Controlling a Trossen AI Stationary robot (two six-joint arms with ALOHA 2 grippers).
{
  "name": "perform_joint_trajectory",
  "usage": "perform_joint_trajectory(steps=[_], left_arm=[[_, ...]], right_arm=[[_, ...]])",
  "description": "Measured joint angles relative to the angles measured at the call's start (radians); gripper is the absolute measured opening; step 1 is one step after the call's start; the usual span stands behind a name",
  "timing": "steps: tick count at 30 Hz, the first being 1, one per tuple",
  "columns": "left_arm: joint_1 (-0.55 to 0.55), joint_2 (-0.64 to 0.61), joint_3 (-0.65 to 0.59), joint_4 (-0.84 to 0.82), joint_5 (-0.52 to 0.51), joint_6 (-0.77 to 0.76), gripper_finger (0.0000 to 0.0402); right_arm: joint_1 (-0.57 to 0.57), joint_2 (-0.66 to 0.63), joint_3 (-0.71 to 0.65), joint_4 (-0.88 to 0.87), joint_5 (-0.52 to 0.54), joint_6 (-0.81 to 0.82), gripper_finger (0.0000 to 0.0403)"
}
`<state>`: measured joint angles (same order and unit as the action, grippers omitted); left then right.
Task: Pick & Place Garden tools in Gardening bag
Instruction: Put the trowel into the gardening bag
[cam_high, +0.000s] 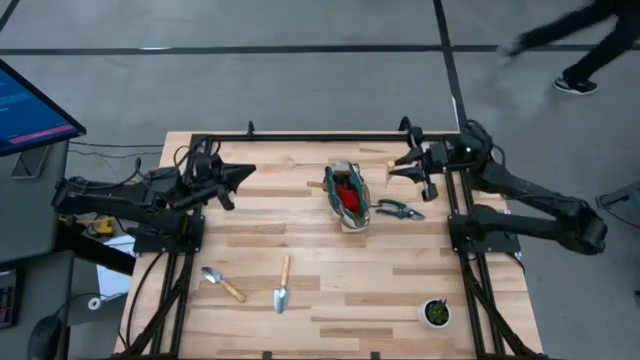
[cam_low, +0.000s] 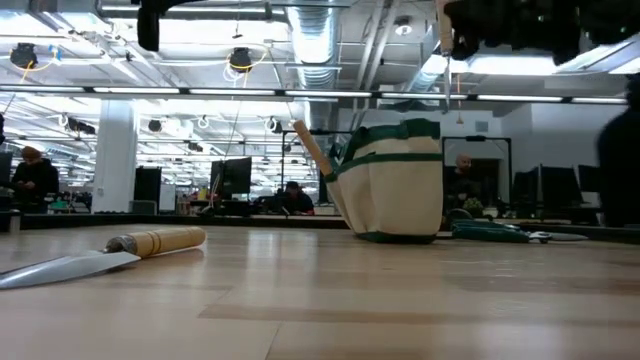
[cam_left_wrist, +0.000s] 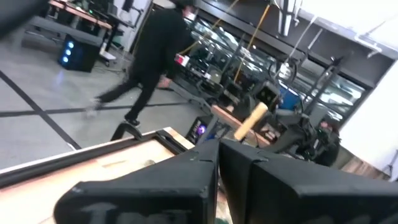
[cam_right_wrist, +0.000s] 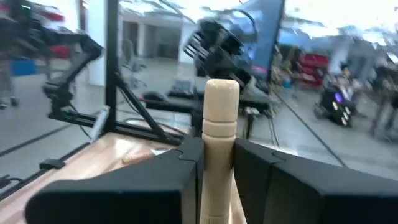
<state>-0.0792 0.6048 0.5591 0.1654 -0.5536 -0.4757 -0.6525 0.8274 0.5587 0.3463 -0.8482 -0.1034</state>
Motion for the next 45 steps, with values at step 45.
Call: perform_joint_trajectory(steps=[45], left_arm=[[0.000, 0.000, 0.000, 0.035, -0.111, -0.001, 0.0002]], right_arm=[[-0.036, 0.765, -0.083, 0.708, -0.289, -0.011, 0.0051]])
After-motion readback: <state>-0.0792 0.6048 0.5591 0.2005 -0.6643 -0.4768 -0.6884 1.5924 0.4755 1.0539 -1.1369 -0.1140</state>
